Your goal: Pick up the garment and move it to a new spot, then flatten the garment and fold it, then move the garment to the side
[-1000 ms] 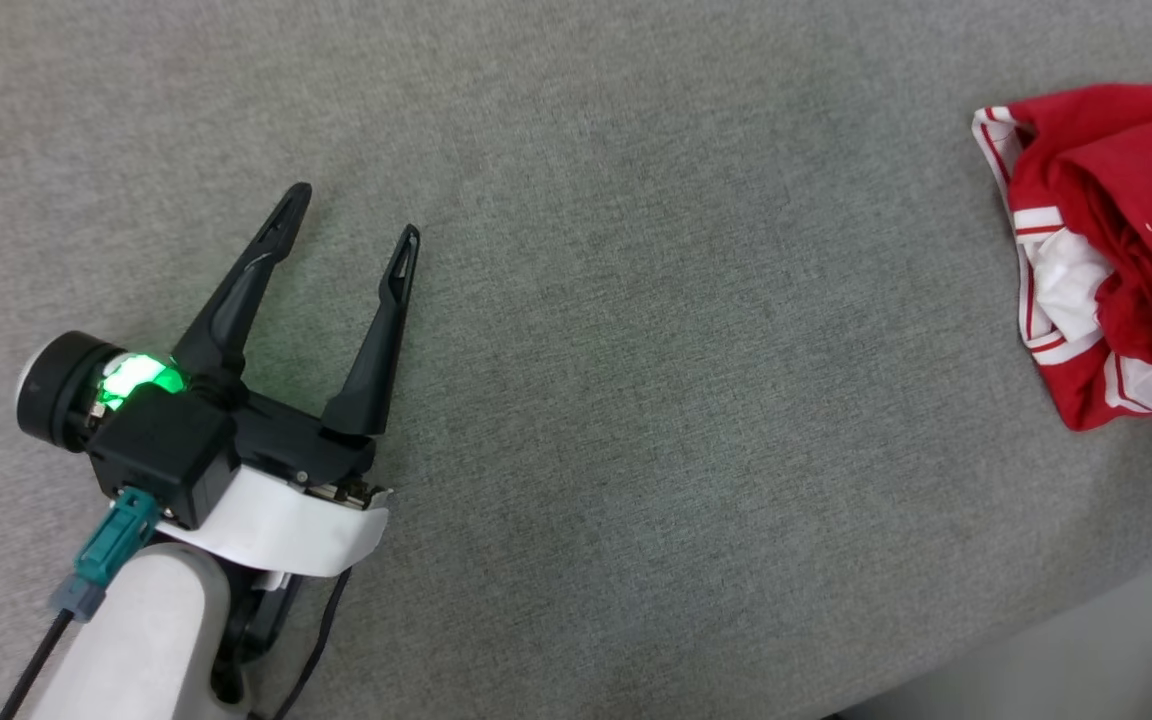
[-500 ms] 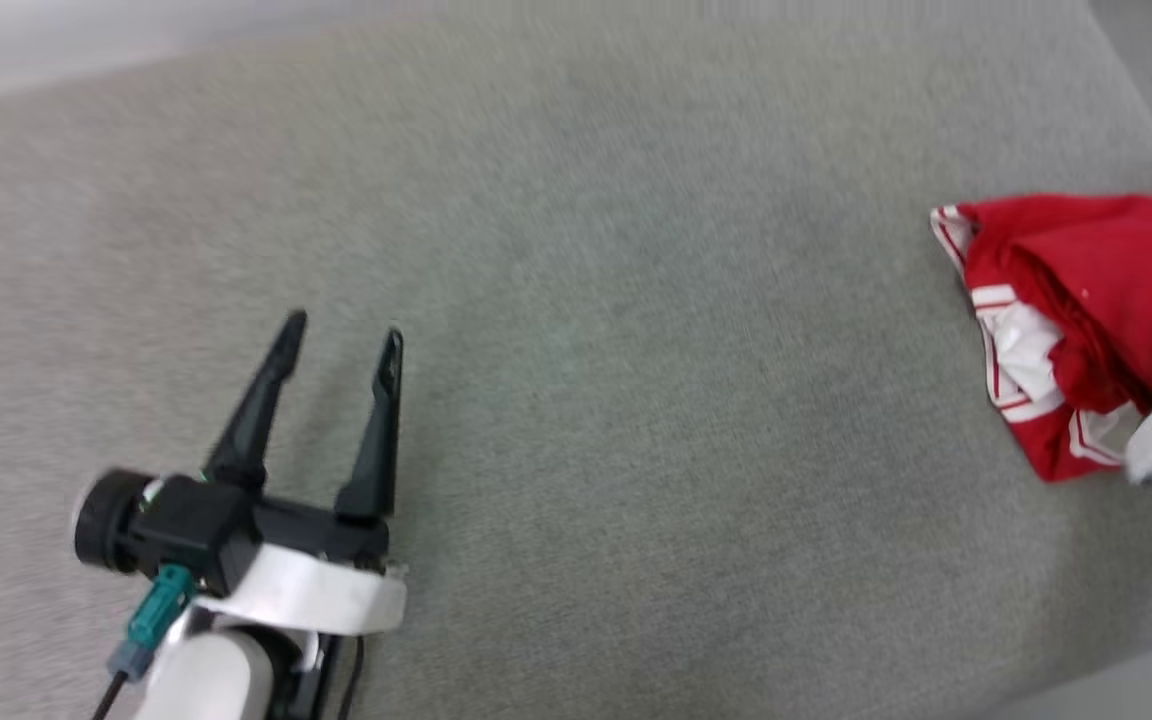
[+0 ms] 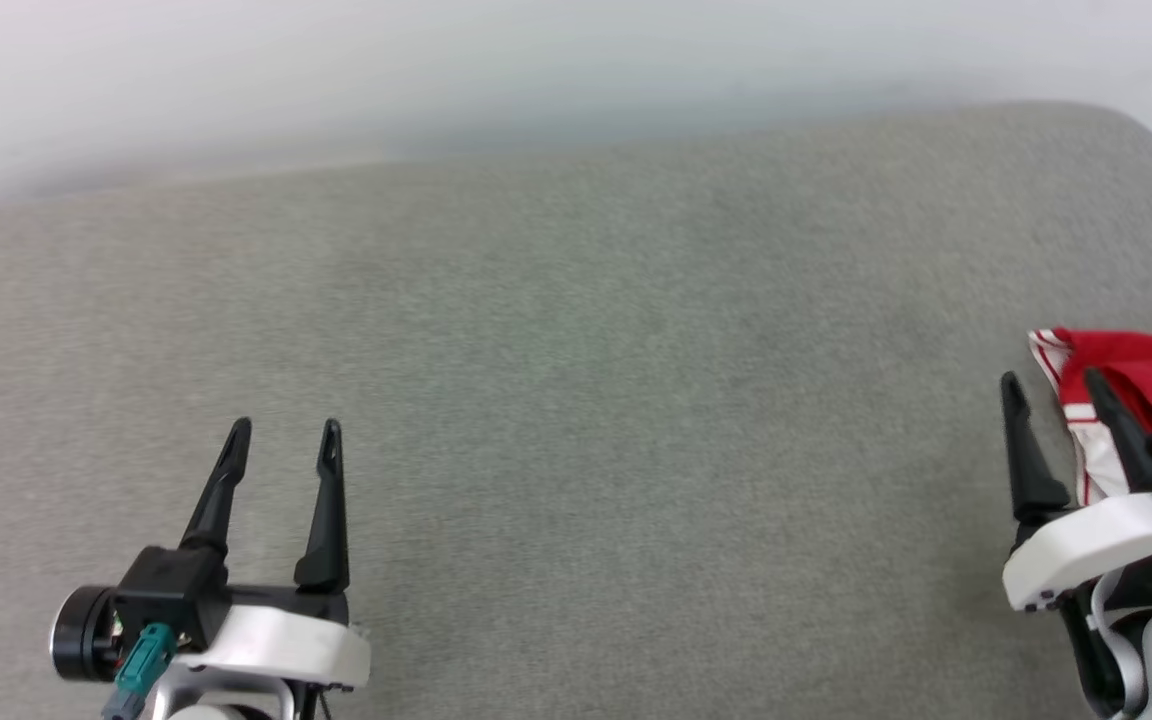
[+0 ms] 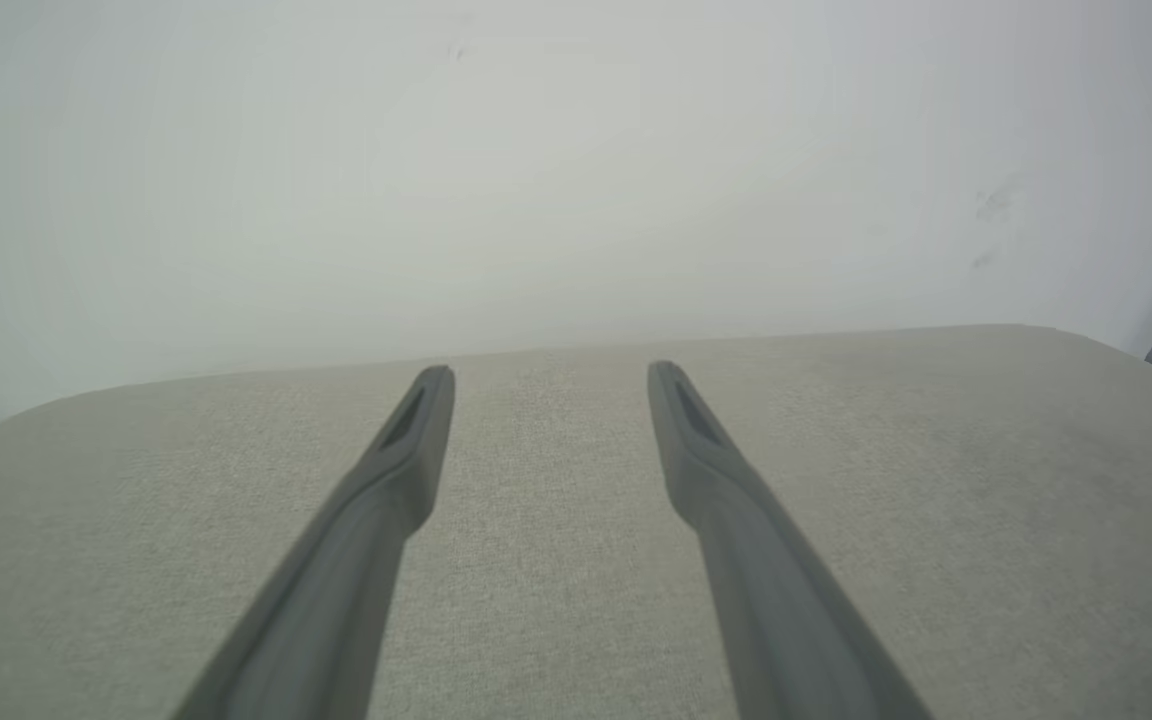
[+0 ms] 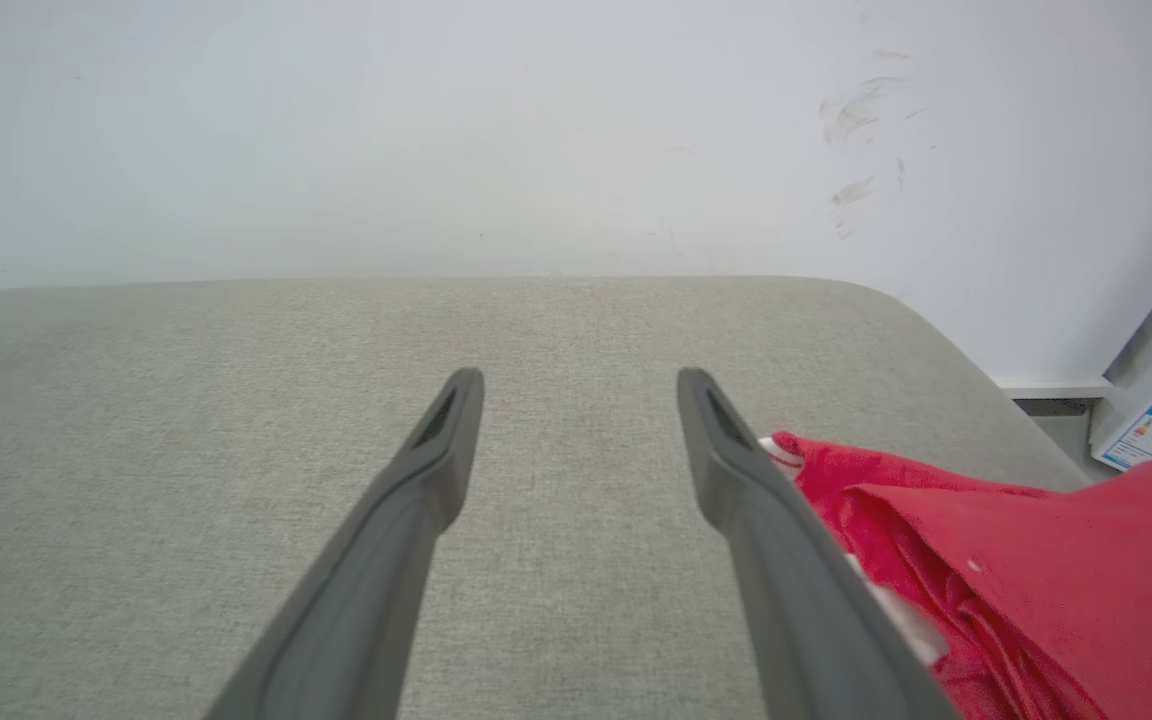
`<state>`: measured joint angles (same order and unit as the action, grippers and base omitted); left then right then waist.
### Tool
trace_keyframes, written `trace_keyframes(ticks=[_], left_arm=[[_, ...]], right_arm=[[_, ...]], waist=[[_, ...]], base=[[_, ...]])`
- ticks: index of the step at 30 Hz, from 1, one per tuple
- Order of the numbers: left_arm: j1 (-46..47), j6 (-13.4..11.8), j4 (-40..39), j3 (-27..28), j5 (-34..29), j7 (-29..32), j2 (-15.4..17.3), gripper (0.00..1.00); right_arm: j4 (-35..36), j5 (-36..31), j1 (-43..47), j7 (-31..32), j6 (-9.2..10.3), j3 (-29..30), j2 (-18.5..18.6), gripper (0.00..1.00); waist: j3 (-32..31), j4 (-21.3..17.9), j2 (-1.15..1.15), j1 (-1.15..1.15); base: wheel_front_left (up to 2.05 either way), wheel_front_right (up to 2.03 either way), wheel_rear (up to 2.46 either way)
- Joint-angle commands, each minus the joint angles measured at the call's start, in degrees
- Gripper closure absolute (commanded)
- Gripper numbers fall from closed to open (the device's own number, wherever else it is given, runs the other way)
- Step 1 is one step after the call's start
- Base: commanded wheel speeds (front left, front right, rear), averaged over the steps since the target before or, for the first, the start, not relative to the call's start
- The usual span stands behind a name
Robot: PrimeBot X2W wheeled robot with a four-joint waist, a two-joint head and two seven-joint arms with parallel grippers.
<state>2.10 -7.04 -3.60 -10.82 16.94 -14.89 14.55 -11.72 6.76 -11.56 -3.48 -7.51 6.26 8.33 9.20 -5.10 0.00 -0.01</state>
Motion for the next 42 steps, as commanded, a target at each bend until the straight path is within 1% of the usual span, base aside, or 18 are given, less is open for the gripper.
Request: trace_keyframes(ticks=[1, 4, 7, 11, 19, 26, 42], left_arm=[[-1.37, -0.25, 0.43, 0.7, 0.13, -0.32, 0.32, 0.0], [-2.84, -0.45, 0.64, 1.52, -0.35, -0.36, 0.7, 0.0], [-4.89, -0.54, 0.41, 1.84, -0.59, -0.38, 0.94, 0.0], [-7.63, -0.71, 0.35, 1.63, -0.55, -0.39, 0.59, 0.0], [-9.59, 0.0, 1.38, 1.0, 0.01, -0.35, 0.51, 0.0], [-9.8, 0.31, 2.18, 1.23, 0.35, -0.35, 0.64, 0.0], [-9.08, 0.65, 2.42, 1.17, 0.12, -0.35, 0.36, 0.0]], right_arm=[[2.06, 0.44, 1.92, 0.49, 0.04, -0.91, -0.43, 0.0], [5.9, 0.98, 4.25, 1.35, 0.04, -2.2, -1.2, 0.0], [9.12, 1.23, 6.97, 1.96, 0.04, -3.12, -2.1, 0.0], [12.56, 0.83, 10.7, 3.08, 0.04, -3.75, -3.12, 0.0], [17.44, 1.24, 16.18, 4.41, 0.04, -4.78, -4.45, 0.0], [18.81, 1.1, 16.86, 4.78, 0.04, -5.04, -4.99, 0.0], [18.51, 0.85, 16.01, 4.23, 0.04, -5.58, -5.24, 0.0]], waist=[[-3.07, 3.2, 0.0, 0.01], [-4.41, 4.39, 0.0, 0.01], [-5.9, 4.78, 0.0, 0.01], [-7.75, 4.58, 0.0, 0.01], [-10.04, 3.88, 0.0, 0.01], [-10.37, 3.62, 0.0, 0.01], [-10.01, 4.14, 0.0, 0.01]], base=[[0.0, 0.0, 0.0], [0.0, 0.0, 0.0], [0.0, 0.0, 0.0], [0.0, 0.0, 0.0], [0.0, 0.0, 0.0], [0.0, 0.0, 0.0], [0.0, 0.0, 0.0]])
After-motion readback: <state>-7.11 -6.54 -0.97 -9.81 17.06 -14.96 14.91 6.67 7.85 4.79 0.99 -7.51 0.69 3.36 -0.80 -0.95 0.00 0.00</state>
